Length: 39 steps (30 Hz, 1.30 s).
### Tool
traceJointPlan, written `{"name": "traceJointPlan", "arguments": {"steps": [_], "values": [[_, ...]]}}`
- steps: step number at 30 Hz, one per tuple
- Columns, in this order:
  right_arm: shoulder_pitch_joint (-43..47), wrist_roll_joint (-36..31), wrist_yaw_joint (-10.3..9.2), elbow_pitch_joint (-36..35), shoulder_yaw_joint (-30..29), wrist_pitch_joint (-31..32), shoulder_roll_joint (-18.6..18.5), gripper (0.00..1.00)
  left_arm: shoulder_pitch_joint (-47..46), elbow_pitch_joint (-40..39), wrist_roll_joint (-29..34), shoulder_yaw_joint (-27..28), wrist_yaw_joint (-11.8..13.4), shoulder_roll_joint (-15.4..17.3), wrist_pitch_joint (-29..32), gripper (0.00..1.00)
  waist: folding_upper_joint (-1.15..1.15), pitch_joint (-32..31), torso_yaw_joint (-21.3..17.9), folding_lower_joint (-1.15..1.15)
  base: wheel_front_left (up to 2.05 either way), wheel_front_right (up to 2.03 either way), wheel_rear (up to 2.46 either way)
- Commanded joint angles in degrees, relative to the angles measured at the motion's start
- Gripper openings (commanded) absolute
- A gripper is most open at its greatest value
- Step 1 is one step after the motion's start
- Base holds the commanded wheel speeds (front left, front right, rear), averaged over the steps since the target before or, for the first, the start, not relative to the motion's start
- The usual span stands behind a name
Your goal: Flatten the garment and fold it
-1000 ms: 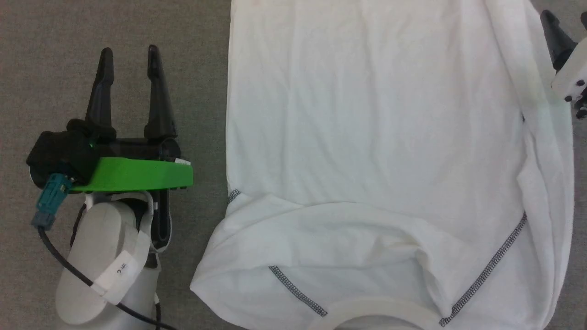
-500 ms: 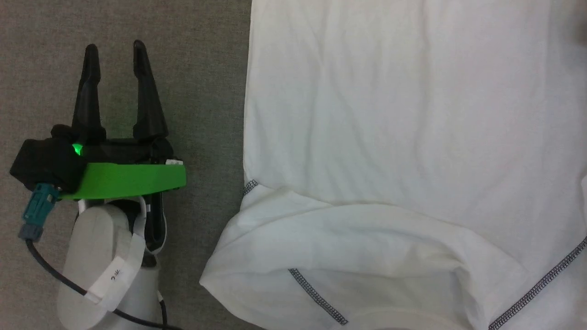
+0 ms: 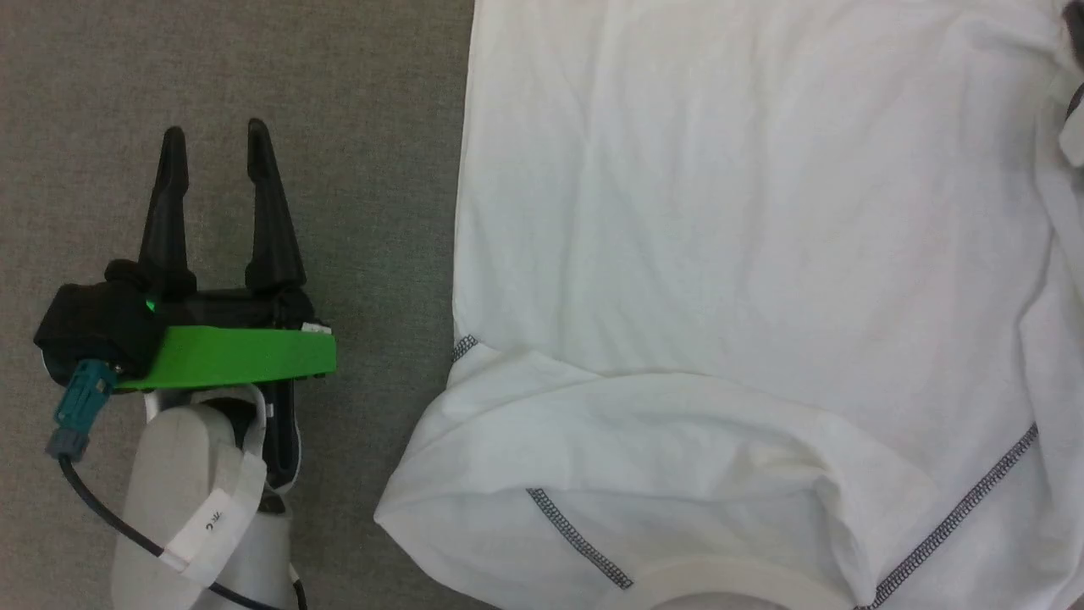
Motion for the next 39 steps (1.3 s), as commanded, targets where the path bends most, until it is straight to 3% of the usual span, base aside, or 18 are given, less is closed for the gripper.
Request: {"name": "traceJointPlan", "arguments": {"steps": [1, 2, 14, 22, 30, 31, 32, 34, 39], "values": [[1.72, 0.34, -0.08, -0.43, -0.1, -0.79, 0.15, 0.49, 1.07, 0.36, 0.95, 0.36, -0.45, -0.33, -0.21, 1.0, 0.0, -3.43, -2.0, -0.01, 0.0, 0.0, 0.0], [2.65, 0.43, -0.08, -0.5, -0.27, -1.31, 0.44, 1.0, 1.43, 0.58, 1.04, 0.58, -0.61, -0.35, -0.21, 1.0, 0.0, -4.16, -2.38, -0.01, 0.0, 0.0, 0.0], [12.31, -1.32, -0.08, -4.21, -5.13, -12.32, 2.17, 1.0, 3.88, 2.54, 1.9, 0.2, -1.8, -0.64, -0.21, 1.0, 0.0, -9.37, -3.49, -0.01, 0.0, 0.0, 0.0], [14.51, -1.64, -0.08, -4.5, -8.56, -6.85, 4.13, 1.0, 3.7, 1.86, 1.67, 0.39, -2.08, -0.51, -0.22, 1.0, 0.0, -7.64, -3.2, -0.01, 0.0, 0.0, 0.0], [9.43, -2.32, -0.08, -1.61, -6.56, 0.75, 4.06, 1.0, 2.52, 1.3, 1.31, 0.8, -2.03, -0.61, -0.22, 1.0, 0.0, -4.33, -2.34, -0.01, 0.0, 0.0, 0.0], [9.0, -2.46, -0.08, -0.96, -6.13, 2.11, 3.86, 0.79, 2.48, 1.31, 1.27, 0.83, -2.04, -0.63, -0.22, 1.0, 0.0, -4.19, -2.25, -0.01, 0.0, 0.0, 0.0], [8.69, -2.55, -0.08, -0.49, -5.86, 3.13, 3.65, 0.49, 2.49, 1.35, 1.23, 0.85, -2.05, -0.66, -0.22, 1.0, 0.0, -4.1, -2.17, -0.01, 0.0, 0.0, 0.0], [8.22, -3.22, -0.08, 0.12, -5.5, 4.61, 3.21, 0.03, 2.48, 1.44, 1.2, 0.83, -2.08, -0.72, -0.22, 1.0, 0.0, -3.98, -1.99, -0.01, 0.0, 0.0, 0.0], [8.1, -5.19, -0.08, -0.87, -6.9, 1.32, 2.75, 0.0, 2.39, 2.11, 0.95, 0.68, -2.16, -0.92, -0.22, 1.0, 0.0, -4.45, -1.71, -0.01, 0.0, 0.0, 0.0]]}}
